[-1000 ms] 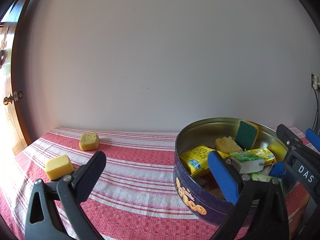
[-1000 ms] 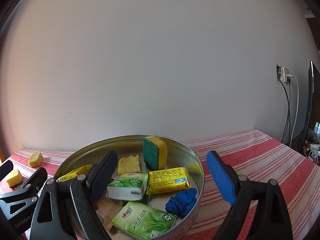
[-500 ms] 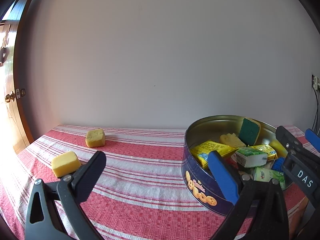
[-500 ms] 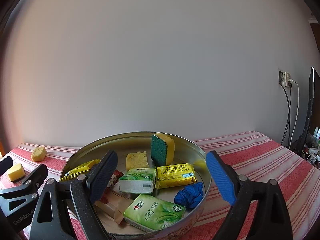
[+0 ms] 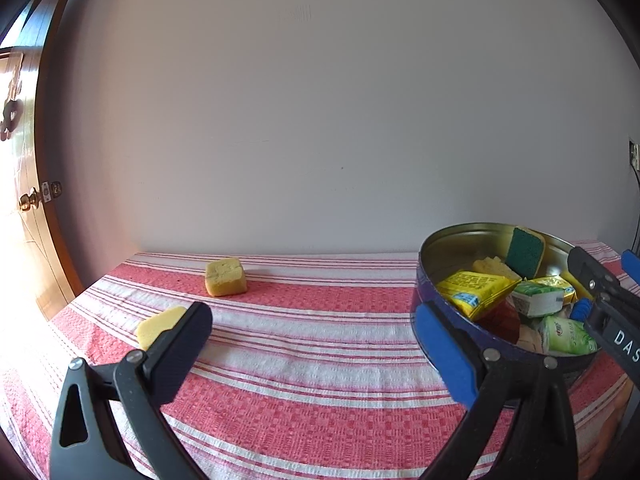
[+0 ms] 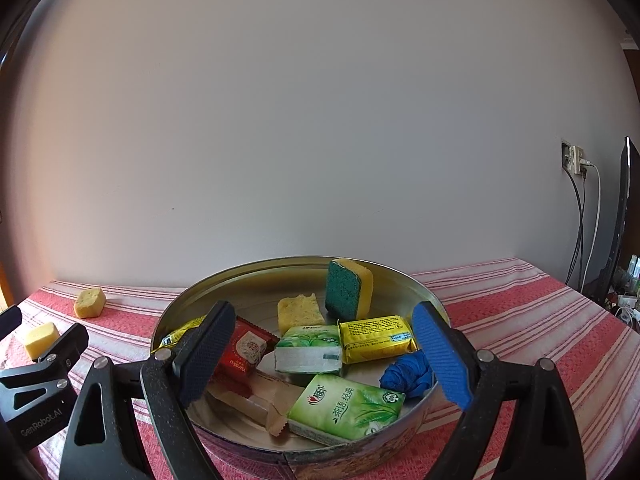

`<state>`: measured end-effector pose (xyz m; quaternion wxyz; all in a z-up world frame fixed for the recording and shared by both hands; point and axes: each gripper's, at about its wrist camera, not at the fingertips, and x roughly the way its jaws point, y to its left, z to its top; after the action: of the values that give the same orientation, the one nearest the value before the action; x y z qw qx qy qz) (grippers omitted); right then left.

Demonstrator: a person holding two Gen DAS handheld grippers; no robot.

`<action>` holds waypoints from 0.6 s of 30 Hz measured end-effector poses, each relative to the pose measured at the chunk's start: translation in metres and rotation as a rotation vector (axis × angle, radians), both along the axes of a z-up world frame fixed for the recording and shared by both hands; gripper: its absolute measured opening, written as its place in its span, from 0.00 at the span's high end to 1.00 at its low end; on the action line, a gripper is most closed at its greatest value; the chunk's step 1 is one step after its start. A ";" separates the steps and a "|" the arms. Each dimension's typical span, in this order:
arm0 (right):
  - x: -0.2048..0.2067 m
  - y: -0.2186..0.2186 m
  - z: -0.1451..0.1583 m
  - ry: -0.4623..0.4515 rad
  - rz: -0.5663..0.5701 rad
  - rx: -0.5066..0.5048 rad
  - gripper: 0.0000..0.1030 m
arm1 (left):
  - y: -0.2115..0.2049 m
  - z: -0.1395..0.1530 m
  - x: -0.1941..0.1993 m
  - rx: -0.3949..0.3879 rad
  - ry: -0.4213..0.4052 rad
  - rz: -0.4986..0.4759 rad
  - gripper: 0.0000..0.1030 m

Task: Organize objects
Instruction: 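Move both grippers away from the tin toward the yellow sponges on the cloth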

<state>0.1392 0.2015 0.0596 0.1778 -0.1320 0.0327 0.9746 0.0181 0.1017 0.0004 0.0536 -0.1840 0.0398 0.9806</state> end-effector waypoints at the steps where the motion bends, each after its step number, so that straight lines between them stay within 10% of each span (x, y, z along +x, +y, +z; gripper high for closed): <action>1: -0.001 -0.004 0.000 0.000 0.004 0.001 0.11 | -0.005 0.000 -0.001 -0.002 -0.001 0.005 0.01; 18: -0.037 -0.105 -0.002 -0.032 0.170 -0.035 0.11 | -0.132 -0.007 -0.045 0.010 -0.105 0.136 0.01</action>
<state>0.1018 0.0969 0.0574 0.0925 -0.1532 0.0355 0.9832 -0.0270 -0.0306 -0.0070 -0.0100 -0.2375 0.0197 0.9711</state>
